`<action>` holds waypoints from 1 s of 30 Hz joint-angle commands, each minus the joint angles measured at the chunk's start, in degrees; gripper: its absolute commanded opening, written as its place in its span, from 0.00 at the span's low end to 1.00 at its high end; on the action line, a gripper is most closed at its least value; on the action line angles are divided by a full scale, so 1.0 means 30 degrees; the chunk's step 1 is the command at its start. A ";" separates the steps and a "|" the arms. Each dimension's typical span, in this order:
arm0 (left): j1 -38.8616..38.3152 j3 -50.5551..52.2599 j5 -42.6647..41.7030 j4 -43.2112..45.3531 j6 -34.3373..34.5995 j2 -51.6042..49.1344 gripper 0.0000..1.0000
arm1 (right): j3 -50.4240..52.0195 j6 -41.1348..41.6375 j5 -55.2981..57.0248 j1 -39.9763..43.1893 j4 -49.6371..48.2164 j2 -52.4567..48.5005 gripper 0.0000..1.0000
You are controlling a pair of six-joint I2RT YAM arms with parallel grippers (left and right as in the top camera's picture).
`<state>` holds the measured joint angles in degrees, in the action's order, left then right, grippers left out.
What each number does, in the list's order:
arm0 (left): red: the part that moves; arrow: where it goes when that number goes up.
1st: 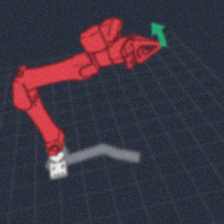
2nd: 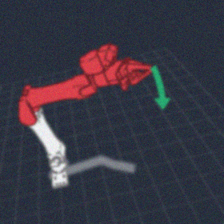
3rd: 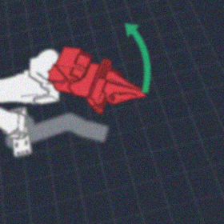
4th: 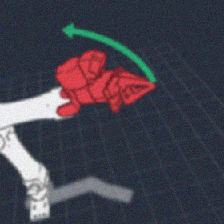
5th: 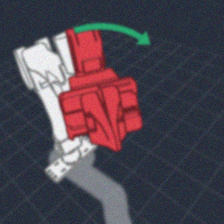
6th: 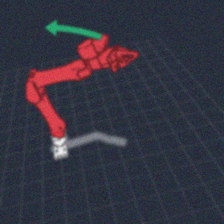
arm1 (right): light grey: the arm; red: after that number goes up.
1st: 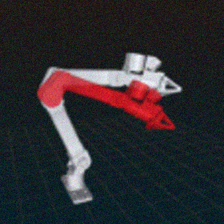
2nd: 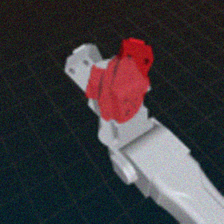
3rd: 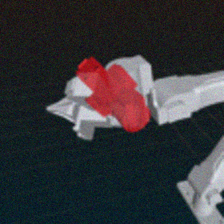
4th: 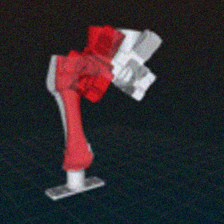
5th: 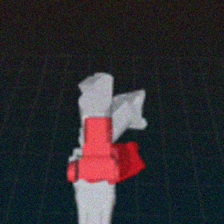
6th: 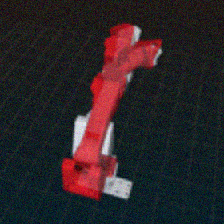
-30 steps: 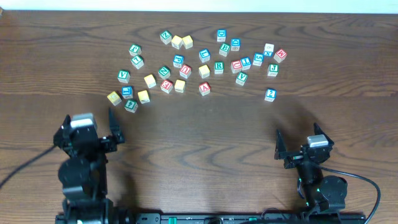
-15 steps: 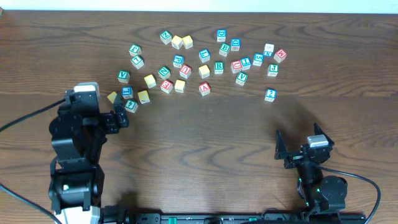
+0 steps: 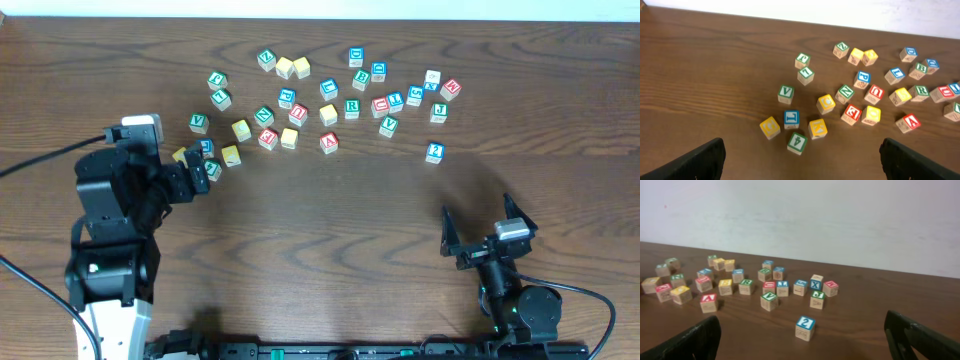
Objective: Spell out CORL
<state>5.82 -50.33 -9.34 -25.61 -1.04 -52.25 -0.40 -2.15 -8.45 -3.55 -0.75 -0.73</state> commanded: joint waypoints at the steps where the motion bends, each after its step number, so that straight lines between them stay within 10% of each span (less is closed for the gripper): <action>1: -0.0073 -0.1588 -0.0408 -0.0765 0.0284 -0.0576 0.98 | -0.0831 -0.0022 -0.1122 0.0036 -0.0022 -0.0036 0.99; 13: -0.0073 -0.4204 -0.0619 -0.3184 0.0211 -0.1617 0.98 | -0.7992 -0.0036 -0.1617 0.0036 0.1712 -0.7278 0.99; 30: -0.0036 -1.1023 -0.0612 -0.9369 -0.1107 -0.6812 0.98 | -2.5522 -0.0750 -0.3949 0.0029 1.4965 -2.3227 0.99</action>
<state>5.82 -78.94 -10.63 -51.55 -2.28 -69.04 -67.92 -3.05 -17.43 -3.55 39.53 -64.36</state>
